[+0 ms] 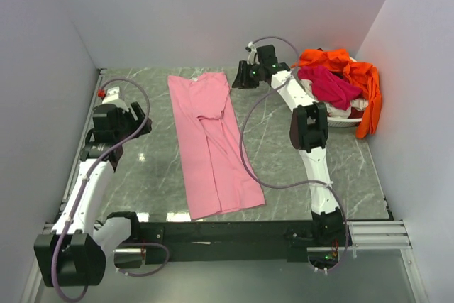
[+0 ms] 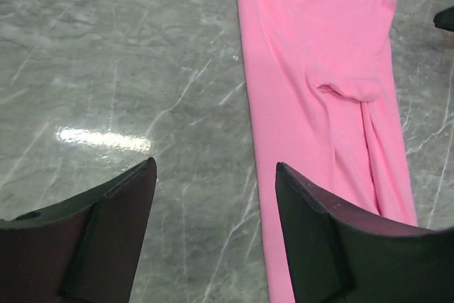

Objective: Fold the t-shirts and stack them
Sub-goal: Fold the tshirt

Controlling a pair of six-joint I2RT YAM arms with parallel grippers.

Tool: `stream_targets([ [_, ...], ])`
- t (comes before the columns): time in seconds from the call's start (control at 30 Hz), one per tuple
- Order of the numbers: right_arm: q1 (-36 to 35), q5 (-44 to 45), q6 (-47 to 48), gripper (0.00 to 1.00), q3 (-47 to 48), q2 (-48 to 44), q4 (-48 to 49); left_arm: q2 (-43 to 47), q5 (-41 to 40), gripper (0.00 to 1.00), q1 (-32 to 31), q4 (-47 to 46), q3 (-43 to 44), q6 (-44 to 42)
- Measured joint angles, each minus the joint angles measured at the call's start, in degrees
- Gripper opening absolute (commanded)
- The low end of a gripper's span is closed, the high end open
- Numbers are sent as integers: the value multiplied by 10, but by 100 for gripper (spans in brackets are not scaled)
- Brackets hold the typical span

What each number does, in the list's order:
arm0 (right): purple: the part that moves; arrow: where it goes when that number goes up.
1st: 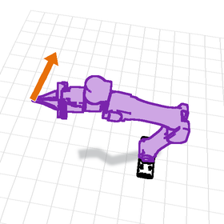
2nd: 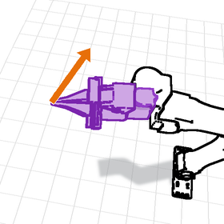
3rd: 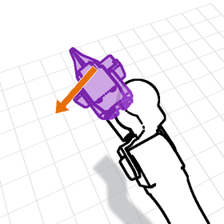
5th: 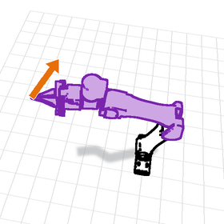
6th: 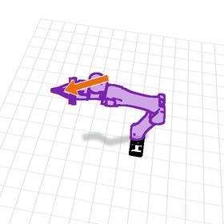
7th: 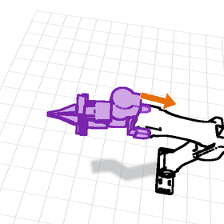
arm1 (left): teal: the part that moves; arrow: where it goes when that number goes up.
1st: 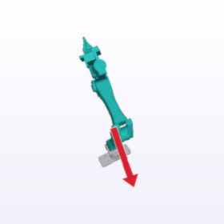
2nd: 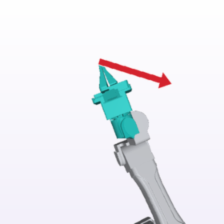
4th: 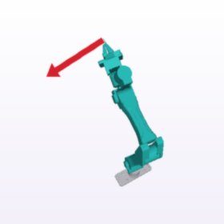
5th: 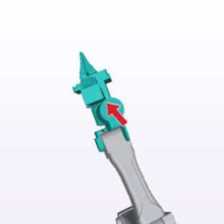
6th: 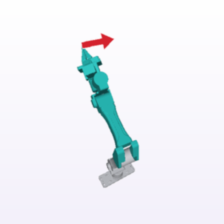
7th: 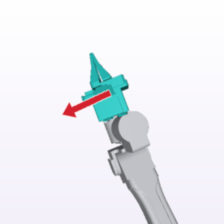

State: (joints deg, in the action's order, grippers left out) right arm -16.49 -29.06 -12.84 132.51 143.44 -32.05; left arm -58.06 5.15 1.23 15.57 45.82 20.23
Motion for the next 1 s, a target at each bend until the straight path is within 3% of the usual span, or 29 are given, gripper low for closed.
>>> stream_targets([
  [0.17,-3,25,-43,45,30,36,43,47,-12,73,-1,1,-11,-12],
  [0.5,-5,30,-105,50,103,105,99,36,-14,72,-2,1,-10,-15],
  [0.83,2,3,-198,45,107,145,120,20,0,72,-2,1,-10,-16],
  [1.0,6,-9,-228,37,108,146,132,20,0,72,-2,1,-10,-16],
])
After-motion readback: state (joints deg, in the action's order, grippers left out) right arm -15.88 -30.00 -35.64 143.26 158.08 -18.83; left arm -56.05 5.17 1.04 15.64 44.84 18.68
